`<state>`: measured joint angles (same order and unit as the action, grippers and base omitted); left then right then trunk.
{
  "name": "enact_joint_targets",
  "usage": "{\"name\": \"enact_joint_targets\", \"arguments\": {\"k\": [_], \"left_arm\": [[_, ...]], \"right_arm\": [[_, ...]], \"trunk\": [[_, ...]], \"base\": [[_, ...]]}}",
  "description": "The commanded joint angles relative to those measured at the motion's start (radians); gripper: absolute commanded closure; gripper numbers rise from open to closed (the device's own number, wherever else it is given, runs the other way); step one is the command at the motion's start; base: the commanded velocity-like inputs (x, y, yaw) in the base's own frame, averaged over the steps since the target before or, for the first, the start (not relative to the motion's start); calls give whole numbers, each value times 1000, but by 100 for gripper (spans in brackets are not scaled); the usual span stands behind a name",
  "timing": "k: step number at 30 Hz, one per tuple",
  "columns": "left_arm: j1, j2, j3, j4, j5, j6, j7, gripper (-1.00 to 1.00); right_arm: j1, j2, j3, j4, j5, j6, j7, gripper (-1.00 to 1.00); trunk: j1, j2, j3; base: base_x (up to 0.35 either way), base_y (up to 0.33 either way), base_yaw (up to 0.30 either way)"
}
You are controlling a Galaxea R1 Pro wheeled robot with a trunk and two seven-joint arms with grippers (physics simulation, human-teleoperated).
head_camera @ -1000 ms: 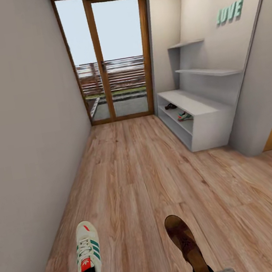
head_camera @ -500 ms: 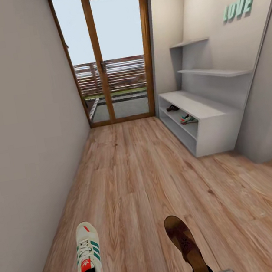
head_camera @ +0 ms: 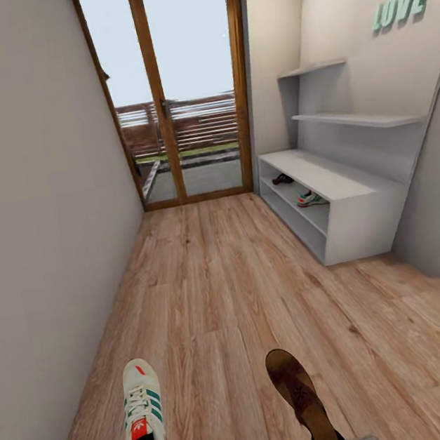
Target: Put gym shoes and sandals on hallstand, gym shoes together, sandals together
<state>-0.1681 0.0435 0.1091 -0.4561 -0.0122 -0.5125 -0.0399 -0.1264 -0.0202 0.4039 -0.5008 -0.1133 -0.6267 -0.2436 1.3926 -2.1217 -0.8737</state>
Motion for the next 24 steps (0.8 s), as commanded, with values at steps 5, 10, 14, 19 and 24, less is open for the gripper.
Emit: {"name": "enact_joint_targets", "arguments": {"k": [5, 10, 14, 19, 24], "left_arm": [[-1, -1, 4, 0, -1, -3, -4, 100], [-1, -1, 4, 0, 0, -3, -4, 100], [-1, -1, 4, 0, 0, -3, -4, 100], [-1, 0, 4, 0, 0, -3, -4, 100], [-1, -1, 4, 0, 0, -3, -4, 100]], "right_arm": [[-1, -1, 10, -1, -14, -4, -2, 100], [-1, -2, 6, -2, -14, -4, -3, 100], [-1, -3, 6, -2, -14, -5, -3, 100], [-1, -3, 6, -2, -14, -5, -3, 100], [-1, -3, 4, -1, -14, -5, -3, 100]], "trunk": [[0, 0, -1], [0, 0, -1], [0, 0, -1], [0, 0, -1], [0, 0, -1]], "base": [[340, 0, 0], [340, 0, 0], [340, 0, 0], [340, 0, 0], [340, 0, 0]]}}
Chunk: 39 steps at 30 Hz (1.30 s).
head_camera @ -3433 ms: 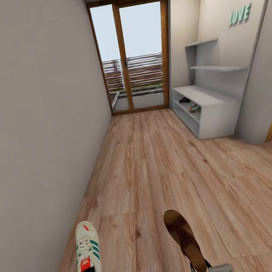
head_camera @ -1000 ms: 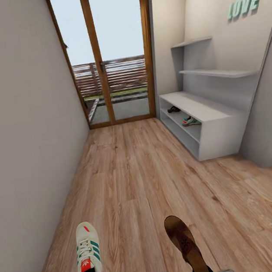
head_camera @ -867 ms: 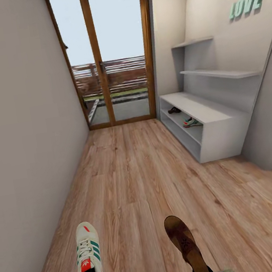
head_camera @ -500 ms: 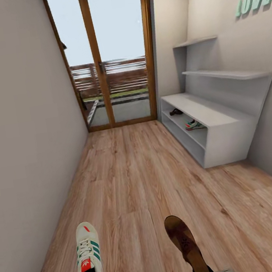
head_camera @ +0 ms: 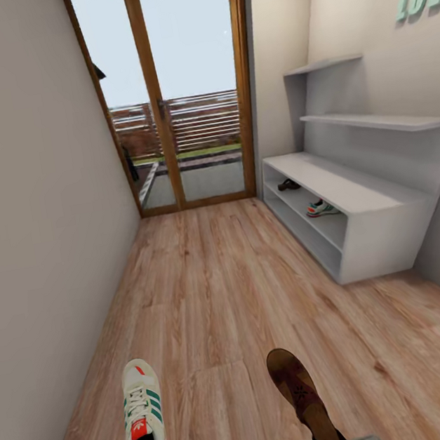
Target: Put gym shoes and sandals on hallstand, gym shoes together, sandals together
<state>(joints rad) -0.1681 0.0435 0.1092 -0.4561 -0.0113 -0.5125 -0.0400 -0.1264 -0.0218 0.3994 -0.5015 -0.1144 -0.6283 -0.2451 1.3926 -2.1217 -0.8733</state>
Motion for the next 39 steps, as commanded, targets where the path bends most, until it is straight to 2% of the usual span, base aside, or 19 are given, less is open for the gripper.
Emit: {"name": "enact_joint_targets", "arguments": {"k": [1, 15, 39], "left_arm": [[-1, -1, 4, 0, -1, -3, -4, 100], [-1, 1, 4, 0, -1, -3, -3, 100], [-1, 1, 4, 0, -1, -3, -3, 100]], "right_arm": [[-1, -1, 9, 0, -13, -4, -2, 100], [-1, -1, 10, 0, -12, -4, -2, 100], [-1, -1, 10, 0, -12, -4, -2, 100]], "trunk": [[0, 0, -1], [0, 0, -1], [0, 0, -1]], "base": [[340, 0, 0], [340, 1, 0], [331, 107, 0]]}}
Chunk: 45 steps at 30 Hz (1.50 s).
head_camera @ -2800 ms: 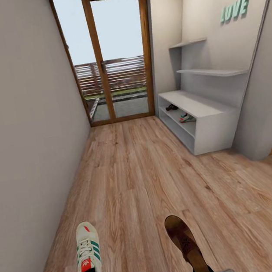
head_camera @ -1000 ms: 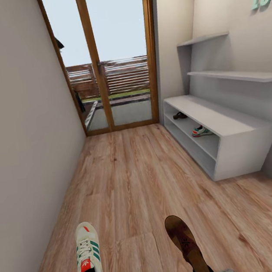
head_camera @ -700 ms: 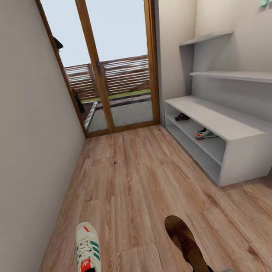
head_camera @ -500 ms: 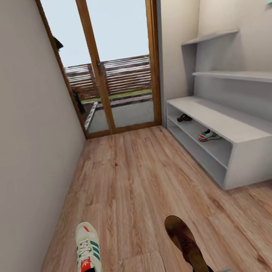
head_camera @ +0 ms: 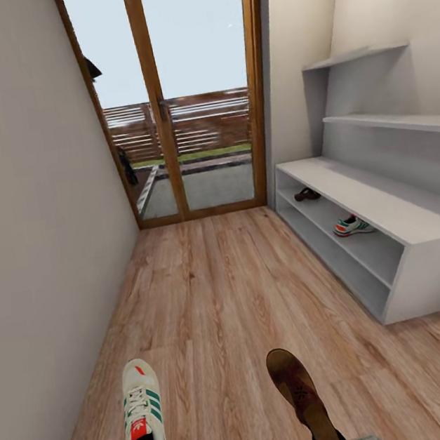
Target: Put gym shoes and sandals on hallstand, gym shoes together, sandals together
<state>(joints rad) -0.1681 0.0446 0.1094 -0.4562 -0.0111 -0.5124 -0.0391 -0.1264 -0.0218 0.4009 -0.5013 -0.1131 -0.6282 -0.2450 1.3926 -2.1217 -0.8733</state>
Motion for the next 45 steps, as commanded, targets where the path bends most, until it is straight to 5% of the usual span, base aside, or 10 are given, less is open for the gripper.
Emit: {"name": "enact_joint_targets", "arguments": {"k": [1, 45], "left_arm": [[-1, 0, 4, 1, -1, -3, -4, 100], [-1, 0, 4, 1, -1, -3, -4, 100]], "right_arm": [[-1, -1, 9, 0, -13, -4, -2, 100], [-1, -2, 10, 0, -14, -4, -2, 100]], "trunk": [[0, 0, -1], [0, 0, -1]], "base": [[330, 39, 0], [330, 2, 0]]}}
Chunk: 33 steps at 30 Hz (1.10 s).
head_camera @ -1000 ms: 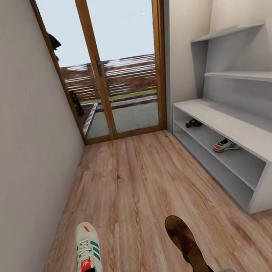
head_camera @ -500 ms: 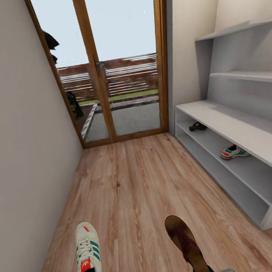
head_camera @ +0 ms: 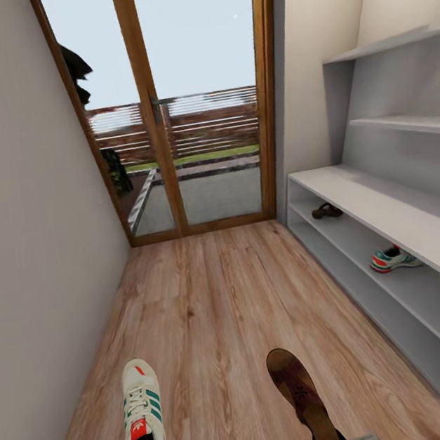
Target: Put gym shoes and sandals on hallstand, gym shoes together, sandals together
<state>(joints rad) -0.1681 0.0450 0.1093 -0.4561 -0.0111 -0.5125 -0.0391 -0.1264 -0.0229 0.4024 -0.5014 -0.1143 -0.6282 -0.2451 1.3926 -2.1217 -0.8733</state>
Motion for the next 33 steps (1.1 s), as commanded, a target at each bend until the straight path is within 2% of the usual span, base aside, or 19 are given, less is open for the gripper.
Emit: {"name": "enact_joint_targets", "arguments": {"k": [1, 33], "left_arm": [[-1, -1, 4, 0, -1, -3, -4, 100], [-1, 1, 7, -1, -1, -3, -4, 100]], "right_arm": [[-1, -2, 9, -1, -13, -4, -2, 100], [-1, -1, 8, -3, -13, -4, -2, 100]], "trunk": [[0, 0, -1], [0, 0, -1]], "base": [[331, 0, 0], [331, 0, 0]]}}
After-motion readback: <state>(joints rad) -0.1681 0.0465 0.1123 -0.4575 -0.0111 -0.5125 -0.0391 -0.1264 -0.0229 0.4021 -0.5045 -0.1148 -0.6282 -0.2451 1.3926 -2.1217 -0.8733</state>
